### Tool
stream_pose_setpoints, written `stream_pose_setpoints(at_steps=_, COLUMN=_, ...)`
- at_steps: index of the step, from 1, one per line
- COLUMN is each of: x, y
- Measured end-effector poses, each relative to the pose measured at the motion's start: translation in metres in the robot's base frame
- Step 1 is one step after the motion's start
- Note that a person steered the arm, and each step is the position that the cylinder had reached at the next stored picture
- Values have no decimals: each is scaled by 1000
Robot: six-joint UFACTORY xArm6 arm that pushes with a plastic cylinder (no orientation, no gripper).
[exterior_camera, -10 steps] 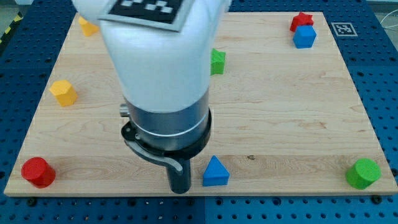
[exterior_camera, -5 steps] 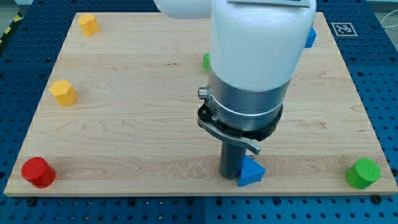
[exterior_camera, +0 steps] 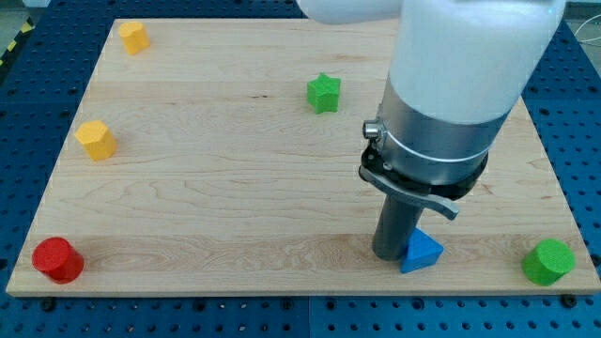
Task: Push the blue triangle towards the right and up
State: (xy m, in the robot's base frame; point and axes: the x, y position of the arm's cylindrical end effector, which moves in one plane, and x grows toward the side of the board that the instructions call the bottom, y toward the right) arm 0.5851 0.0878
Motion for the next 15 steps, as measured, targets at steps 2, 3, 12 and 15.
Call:
stream_pose_setpoints(at_steps=2, x=33, y=1)
stream_pose_setpoints(at_steps=3, x=34, y=1)
stream_pose_setpoints(at_steps=12, x=3, y=68)
stream_pose_setpoints(at_steps=15, x=-57, y=70)
